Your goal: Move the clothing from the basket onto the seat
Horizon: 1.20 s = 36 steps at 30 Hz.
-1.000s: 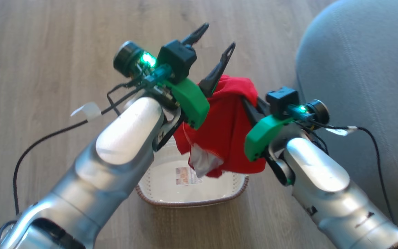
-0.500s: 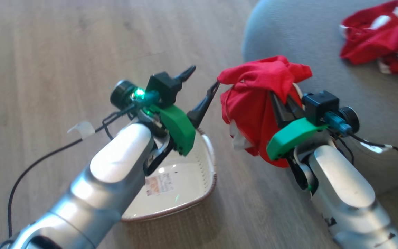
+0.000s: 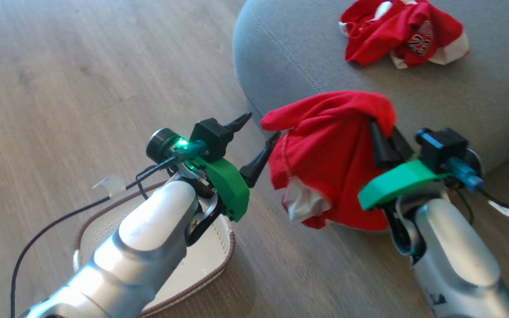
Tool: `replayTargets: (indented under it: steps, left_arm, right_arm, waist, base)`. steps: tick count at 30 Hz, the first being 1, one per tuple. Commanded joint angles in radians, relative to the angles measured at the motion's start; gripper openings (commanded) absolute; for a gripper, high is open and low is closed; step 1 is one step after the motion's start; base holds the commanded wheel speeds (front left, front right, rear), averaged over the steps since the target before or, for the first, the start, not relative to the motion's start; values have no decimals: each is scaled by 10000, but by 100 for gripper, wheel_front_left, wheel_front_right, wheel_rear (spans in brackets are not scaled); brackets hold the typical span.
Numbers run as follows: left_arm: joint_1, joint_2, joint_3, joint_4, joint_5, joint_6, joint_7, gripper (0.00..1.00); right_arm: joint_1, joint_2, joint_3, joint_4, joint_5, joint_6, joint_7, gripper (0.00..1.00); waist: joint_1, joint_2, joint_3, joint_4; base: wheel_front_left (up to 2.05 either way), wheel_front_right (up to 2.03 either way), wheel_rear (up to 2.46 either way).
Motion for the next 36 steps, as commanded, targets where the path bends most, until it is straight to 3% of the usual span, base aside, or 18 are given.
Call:
replayTargets:
  steps: [1,12,20,27,36]
  left_arm:
    - [-434,136,260,-250,-11,-26,-145,100]
    - [-931,-107,-501,-34,-139,-62,-250,100]
    - [-982,109,-745,-141,-337,-65,-296,100]
    - [-946,477,-921,-381,-325,-66,-307,100]
    - [-825,1225,-917,-1148,-142,98,-201,100]
  right_arm:
    - [-13,-43,-72,-506,-131,69,-60,0]
    - [1540,163,-1830,-2207,-668,69,-61,0]
    - [1816,352,-2247,-2740,-895,69,-61,0]
    - [723,354,-3246,-2318,-1353,69,-61,0]
    - [-1768,-147,-3926,-1045,-1664,69,-61,0]
  waist:
    - [0,0,42,-145]
    - [0,0,297,-371]
    - [0,0,504,-354]
    - [0,0,1006,-341]
    - [0,0,2156,-335]
  base:
    - [0,0,0]
    - [0,0,0]
    - [0,0,0]
    - [0,0,0]
    - [0,0,0]
